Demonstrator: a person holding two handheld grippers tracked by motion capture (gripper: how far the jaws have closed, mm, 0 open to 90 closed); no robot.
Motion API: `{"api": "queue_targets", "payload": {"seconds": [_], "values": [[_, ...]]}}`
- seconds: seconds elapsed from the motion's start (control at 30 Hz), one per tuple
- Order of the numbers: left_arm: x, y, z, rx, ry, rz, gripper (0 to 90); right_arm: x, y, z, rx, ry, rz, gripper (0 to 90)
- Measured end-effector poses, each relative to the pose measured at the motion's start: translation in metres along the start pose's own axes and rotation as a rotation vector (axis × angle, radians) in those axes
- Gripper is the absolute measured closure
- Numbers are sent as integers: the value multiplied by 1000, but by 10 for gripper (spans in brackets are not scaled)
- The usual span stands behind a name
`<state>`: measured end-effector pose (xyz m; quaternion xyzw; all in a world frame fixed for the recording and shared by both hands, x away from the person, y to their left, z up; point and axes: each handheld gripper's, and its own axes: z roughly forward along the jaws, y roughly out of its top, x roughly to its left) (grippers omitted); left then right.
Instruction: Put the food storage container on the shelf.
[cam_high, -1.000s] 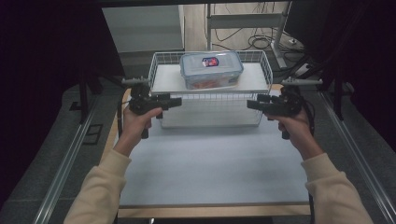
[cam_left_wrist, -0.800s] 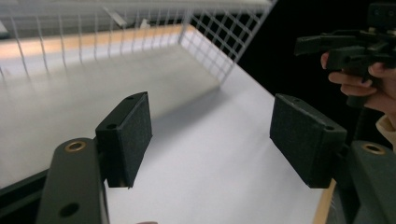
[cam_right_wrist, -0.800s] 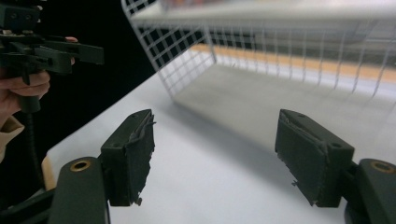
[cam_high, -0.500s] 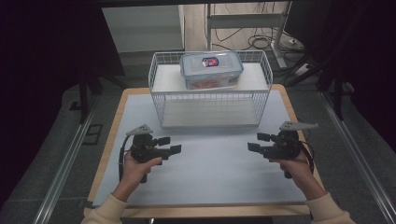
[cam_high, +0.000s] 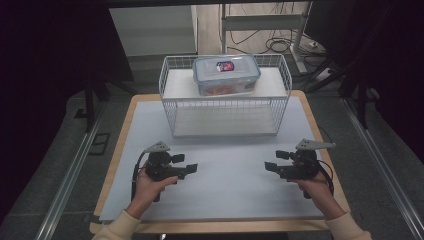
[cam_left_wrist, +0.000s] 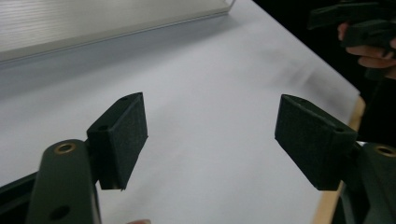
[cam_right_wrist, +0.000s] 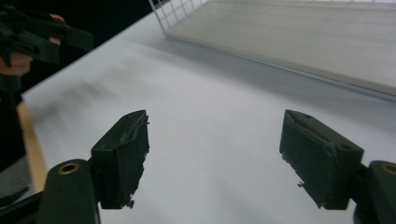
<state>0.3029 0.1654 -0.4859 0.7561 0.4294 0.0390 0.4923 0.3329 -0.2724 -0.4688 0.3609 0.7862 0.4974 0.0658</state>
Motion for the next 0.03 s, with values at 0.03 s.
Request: {"api": "queue_targets", "payload": {"seconds": [0.03], "values": [[3,-3,3,2,27,8,239,-1,-4,0,7,-18,-9,228]]}}
